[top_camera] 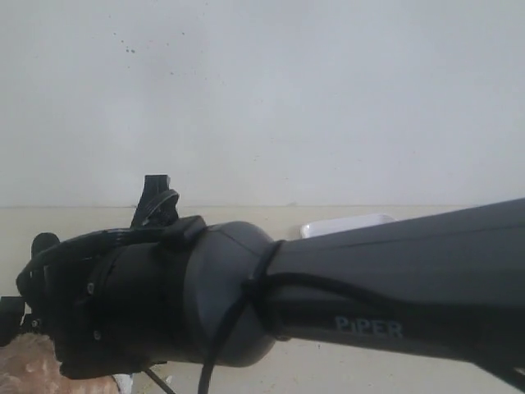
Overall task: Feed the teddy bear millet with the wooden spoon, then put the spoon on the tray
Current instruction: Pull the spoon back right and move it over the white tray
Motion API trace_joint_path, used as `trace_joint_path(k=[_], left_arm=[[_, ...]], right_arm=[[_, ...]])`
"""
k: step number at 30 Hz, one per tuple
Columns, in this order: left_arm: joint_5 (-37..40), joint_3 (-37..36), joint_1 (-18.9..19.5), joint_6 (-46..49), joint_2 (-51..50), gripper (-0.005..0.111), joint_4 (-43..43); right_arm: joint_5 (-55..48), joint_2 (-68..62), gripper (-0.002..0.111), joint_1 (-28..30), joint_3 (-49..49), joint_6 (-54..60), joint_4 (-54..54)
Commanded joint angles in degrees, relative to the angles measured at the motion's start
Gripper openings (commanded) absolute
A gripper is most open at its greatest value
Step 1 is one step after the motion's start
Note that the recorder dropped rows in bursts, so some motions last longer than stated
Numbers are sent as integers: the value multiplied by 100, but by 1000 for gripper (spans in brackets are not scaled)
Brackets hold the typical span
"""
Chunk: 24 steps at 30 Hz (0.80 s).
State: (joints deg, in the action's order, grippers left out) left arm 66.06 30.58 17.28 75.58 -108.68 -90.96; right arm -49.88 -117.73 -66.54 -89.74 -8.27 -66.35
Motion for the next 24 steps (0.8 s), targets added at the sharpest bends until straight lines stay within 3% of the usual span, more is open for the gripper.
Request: trace_joint_path(k=[1,14,16,19,22,24], left_arm=[[186,-20,15,-10,0,4,-104],[287,-20,15,-10,0,4,-132],[287,-20,15,-10,0,4,-172],[287,-20,15,56,0,4,-183],[296,-20,15,55,0,4,-176],[296,-20,15,80,0,4,-215]], right_arm=[[-273,14,0,-132,-9,-305,-480],[-643,-3,0,-354,465,-696,-948],[-416,65,0,-391,465,-1380,-1068],[-145,36,0,-418,465,-952,-1036],[-174,49,0,-480,465,-1582,-1070],[-32,49,0,-467,465,-1337,-1031]])
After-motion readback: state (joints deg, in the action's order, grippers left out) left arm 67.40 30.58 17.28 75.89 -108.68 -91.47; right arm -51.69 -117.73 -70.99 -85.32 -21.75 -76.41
